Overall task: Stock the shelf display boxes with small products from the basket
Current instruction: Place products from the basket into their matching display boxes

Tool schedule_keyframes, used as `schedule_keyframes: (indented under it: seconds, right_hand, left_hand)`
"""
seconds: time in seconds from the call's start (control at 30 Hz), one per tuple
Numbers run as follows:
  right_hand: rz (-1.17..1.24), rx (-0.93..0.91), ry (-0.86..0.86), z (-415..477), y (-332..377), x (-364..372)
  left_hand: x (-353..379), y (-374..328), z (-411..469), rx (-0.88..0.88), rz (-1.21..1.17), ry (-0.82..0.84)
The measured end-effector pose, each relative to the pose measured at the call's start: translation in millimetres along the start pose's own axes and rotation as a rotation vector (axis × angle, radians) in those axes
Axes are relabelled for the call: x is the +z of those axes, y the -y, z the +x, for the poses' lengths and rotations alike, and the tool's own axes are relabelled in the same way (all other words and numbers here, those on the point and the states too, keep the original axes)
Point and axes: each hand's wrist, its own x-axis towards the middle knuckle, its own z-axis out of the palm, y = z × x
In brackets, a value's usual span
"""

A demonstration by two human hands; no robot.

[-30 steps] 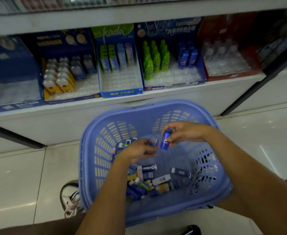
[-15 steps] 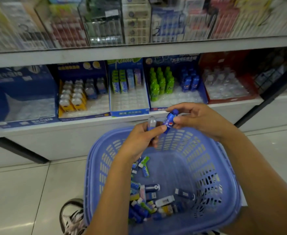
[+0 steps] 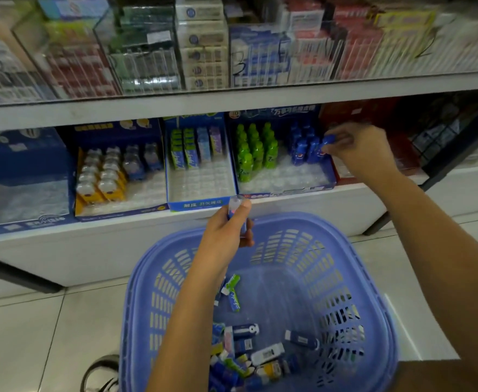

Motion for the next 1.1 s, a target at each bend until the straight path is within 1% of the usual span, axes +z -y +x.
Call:
schedule_keyframes:
  seconds: [0.13, 0.2, 0.27, 0.43, 0.53, 0.67, 0.8, 0.87, 0.93, 0.97, 1.0, 1.03, 1.07, 1.1]
  right_hand:
    - [0.024, 0.093, 0.178, 21, -5, 10]
    - [-0.031, 0.093, 0.227, 24, -6, 10]
    - [-0.089, 0.077, 0.233, 25, -8, 7]
    - [-0.144, 0.070, 0.211, 21, -8, 0]
    - [-0.206, 0.044, 0.257, 22, -6, 3]
    - [-0.266, 0.048, 0.298, 24, -5, 6]
    - [-0.281, 0.060, 0.311, 26, 2, 2]
    - [-0.385, 0.051, 0.373, 29, 9, -1]
    - [-0.576, -0.006, 0.446, 27, 20, -1]
    - [-0.632, -0.055, 0.429, 23, 26, -1]
    - [-0.614, -0.094, 0.383, 17, 33, 0]
    - [-0.499, -0.101, 0.331, 8, 43, 3]
    - [-0.282, -0.078, 0.302, -4, 55, 6]
    - [-0.026, -0.041, 0.330, -18, 70, 10]
  left_hand:
    - [4, -1, 2, -0.087, -0.114, 0.014]
    - [6, -1, 4, -0.094, -0.135, 0.028]
    - [6, -1, 5, -0.091, -0.137, 0.032]
    - [5, -2, 7, -0.091, -0.173, 0.054]
    - [4, -1, 6, -0.080, -0.188, 0.085]
    - [0, 2, 5, -0.023, -0.149, 0.113]
    - [1, -1, 2, 0.046, -0.134, 0.075]
    - [1, -5, -1, 0.067, -0.157, 0.042]
    - [-1, -9, -3, 0.089, -0.164, 0.007]
    - [-3, -10, -4, 0.105, -0.155, -0.011]
    - [-5, -12, -5, 0.121, -0.147, -0.029]
    - [-7, -13, -6, 0.137, -0.150, -0.047]
    - [-10, -14, -8, 0.152, -0.168, -0.064]
    - [-12, -16, -9, 0.165, -0.199, -0.074]
